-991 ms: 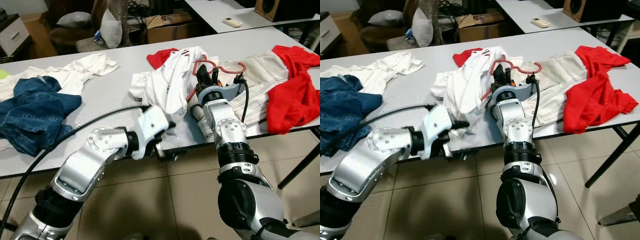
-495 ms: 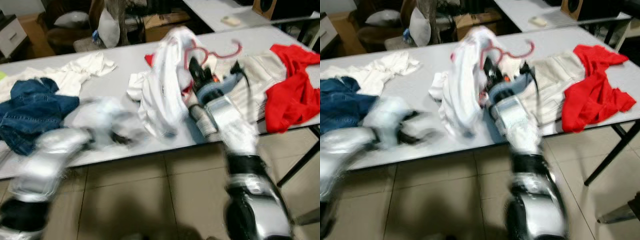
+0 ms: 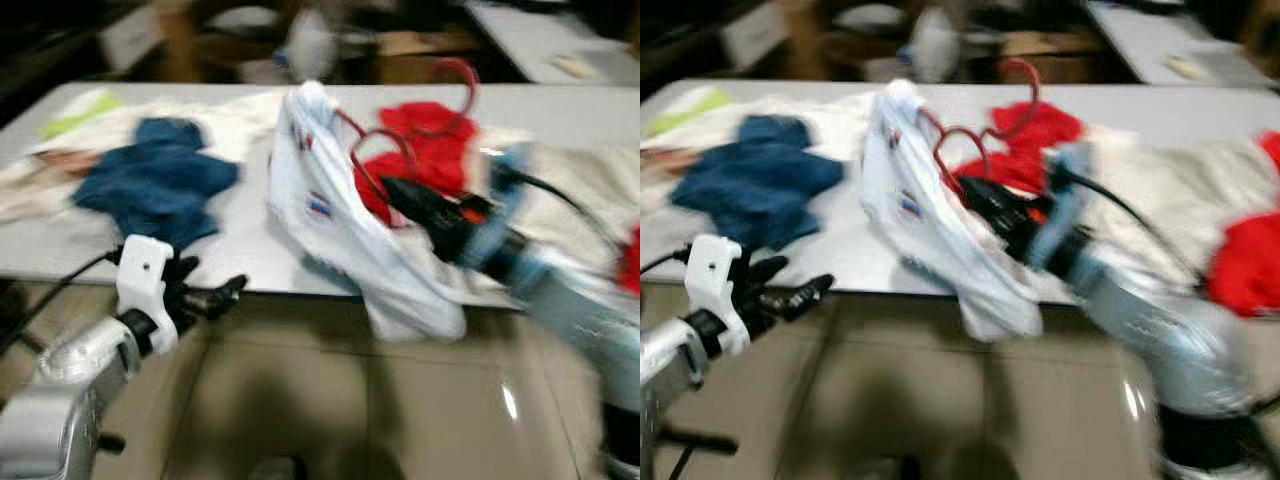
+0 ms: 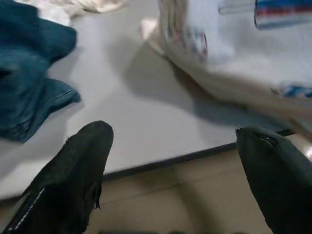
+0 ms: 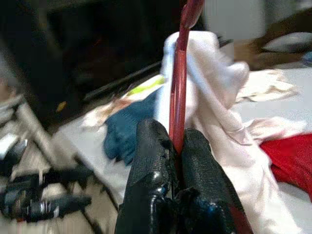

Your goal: Hang hanger

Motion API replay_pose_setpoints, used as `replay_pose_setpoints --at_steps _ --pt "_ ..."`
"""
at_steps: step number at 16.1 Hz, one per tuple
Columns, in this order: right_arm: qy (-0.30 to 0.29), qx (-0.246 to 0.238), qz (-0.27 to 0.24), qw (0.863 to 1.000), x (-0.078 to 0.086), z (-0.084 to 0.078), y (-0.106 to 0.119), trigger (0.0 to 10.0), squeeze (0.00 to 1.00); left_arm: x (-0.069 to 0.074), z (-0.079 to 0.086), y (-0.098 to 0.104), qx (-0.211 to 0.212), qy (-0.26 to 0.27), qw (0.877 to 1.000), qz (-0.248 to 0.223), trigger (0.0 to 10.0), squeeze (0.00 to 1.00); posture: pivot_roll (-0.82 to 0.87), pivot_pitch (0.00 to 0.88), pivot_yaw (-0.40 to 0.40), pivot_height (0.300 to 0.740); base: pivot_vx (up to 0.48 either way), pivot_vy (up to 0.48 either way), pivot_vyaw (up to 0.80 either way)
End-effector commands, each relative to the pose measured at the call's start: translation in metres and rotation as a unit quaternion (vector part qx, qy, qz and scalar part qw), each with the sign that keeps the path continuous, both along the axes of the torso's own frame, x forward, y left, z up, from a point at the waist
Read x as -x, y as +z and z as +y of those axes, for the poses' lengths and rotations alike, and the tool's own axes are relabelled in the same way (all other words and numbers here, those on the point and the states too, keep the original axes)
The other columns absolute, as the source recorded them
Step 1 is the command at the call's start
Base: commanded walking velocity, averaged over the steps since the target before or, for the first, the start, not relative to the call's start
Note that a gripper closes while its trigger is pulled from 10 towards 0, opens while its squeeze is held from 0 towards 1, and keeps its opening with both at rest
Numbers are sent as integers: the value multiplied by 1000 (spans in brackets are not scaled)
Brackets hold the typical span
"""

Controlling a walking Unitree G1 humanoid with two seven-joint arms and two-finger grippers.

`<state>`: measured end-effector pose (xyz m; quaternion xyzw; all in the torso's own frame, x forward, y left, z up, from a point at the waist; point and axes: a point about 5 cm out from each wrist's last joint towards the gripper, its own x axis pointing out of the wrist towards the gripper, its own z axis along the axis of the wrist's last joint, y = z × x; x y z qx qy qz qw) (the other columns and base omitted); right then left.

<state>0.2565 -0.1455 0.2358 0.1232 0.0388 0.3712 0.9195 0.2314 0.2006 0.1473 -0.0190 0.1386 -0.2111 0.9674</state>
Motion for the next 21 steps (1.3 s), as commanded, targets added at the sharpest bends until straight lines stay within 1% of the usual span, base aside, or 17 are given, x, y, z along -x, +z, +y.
replay_pose_setpoints --at_steps 1,2,3,4,5,6,8,9,10,11,12,13,14,17,19,21 --pt "20 -5 -15 1000 6 3 8 10000 0 0 0 5 0 5 1000 -11 10000 0 -20 0 73 740 0 0 788" --pt "25 34 -7 999 16 -3 5 10000 0 -2 -4 1 -7 20 1000 -9 10000 0 -27 0 74 740 0 0 794" --pt "22 55 4 998 25 -6 -1 10000 0 -2 -11 -3 -36 22 999 -17 10000 0 -38 0 83 740 0 0 800" --pt "13 68 11 998 29 -8 -6 10000 0 -1 -18 -3 -49 15 998 -24 10000 0 -47 0 90 740 0 0 800" --pt "2 77 21 997 33 -9 -11 10000 0 -1 -25 -1 -53 2 998 -29 10000 0 -59 0 100 740 0 0 800" --pt "-1 77 26 997 34 -9 -12 10000 0 0 -28 -1 -53 -2 998 -30 10000 0 -59 0 100 740 0 0 800" --pt "4 76 34 997 44 -7 -16 10000 0 -3 -36 -4 -75 -29 996 -35 10000 0 -92 0 132 740 0 0 800" --pt "0 83 39 996 47 -6 -22 10000 0 -10 -39 -6 -49 -22 998 -33 10000 0 -100 0 140 740 0 0 800" --pt "-13 92 48 994 49 -8 -25 10000 0 -14 -38 -6 -50 -2 998 -34 10000 0 -109 0 151 740 0 0 800" --pt "-8 84 44 995 52 -7 -22 10000 0 -15 -43 -4 -27 -7 999 -30 10000 0 -117 9 165 740 0 0 800" --pt "-10 88 41 995 55 -7 -21 10000 0 -14 -46 -7 -29 -19 999 -26 10000 0 -132 7 170 740 0 0 800" --pt "-13 92 41 995 56 -8 -22 10000 0 -14 -46 -10 -40 -23 999 -25 10000 0 -137 12 176 740 0 0 800" --pt "-9 90 42 995 58 -7 -23 10000 0 -16 -46 -12 -43 -22 999 -24 10000 0 -140 0 179 740 0 0 800" --pt "13 93 43 995 63 -4 -25 10000 0 -22 -52 -6 -41 -30 998 -41 10000 0 -131 0 170 740 0 0 800" --pt "19 100 47 994 60 0 -26 10000 0 -19 -45 -7 -33 -10 999 -40 10000 0 -131 7 164 740 0 0 800" --pt "26 106 48 993 61 0 -27 10000 0 -17 -43 -10 -40 -6 999 -37 10000 0 -127 12 151 740 0 0 800"
